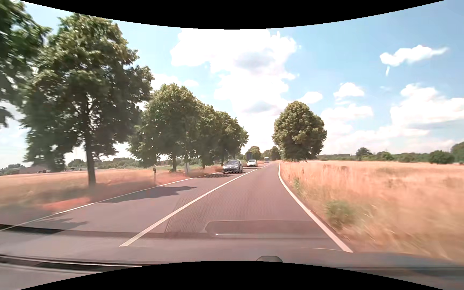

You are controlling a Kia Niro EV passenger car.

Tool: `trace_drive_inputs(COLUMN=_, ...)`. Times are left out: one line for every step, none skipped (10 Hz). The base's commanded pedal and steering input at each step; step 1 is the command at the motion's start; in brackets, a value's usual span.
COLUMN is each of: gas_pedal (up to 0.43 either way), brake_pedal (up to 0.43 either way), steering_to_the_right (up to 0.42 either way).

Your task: Follow the waypoints while adhering to traffic rules and regulations

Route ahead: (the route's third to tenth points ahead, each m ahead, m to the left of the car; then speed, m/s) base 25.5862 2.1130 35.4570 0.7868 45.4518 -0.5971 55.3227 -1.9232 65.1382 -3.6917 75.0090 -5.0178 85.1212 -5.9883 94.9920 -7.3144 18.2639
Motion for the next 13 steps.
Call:
trace_drive_inputs(gas_pedal=0.0, brake_pedal=0.0, steering_to_the_right=0.024)
trace_drive_inputs(gas_pedal=0.0, brake_pedal=0.0, steering_to_the_right=0.024)
trace_drive_inputs(gas_pedal=0.0, brake_pedal=0.0, steering_to_the_right=0.024)
trace_drive_inputs(gas_pedal=0.0, brake_pedal=0.0, steering_to_the_right=0.023)
trace_drive_inputs(gas_pedal=0.0, brake_pedal=0.0, steering_to_the_right=0.022)
trace_drive_inputs(gas_pedal=0.0, brake_pedal=0.0, steering_to_the_right=0.022)
trace_drive_inputs(gas_pedal=0.0, brake_pedal=0.0, steering_to_the_right=0.021)
trace_drive_inputs(gas_pedal=0.0, brake_pedal=0.0, steering_to_the_right=0.019)
trace_drive_inputs(gas_pedal=0.0, brake_pedal=0.0, steering_to_the_right=0.017)
trace_drive_inputs(gas_pedal=0.0, brake_pedal=0.0, steering_to_the_right=0.015)
trace_drive_inputs(gas_pedal=0.0, brake_pedal=0.0, steering_to_the_right=0.014)
trace_drive_inputs(gas_pedal=0.0, brake_pedal=0.0, steering_to_the_right=0.013)
trace_drive_inputs(gas_pedal=0.0, brake_pedal=0.0, steering_to_the_right=0.012)
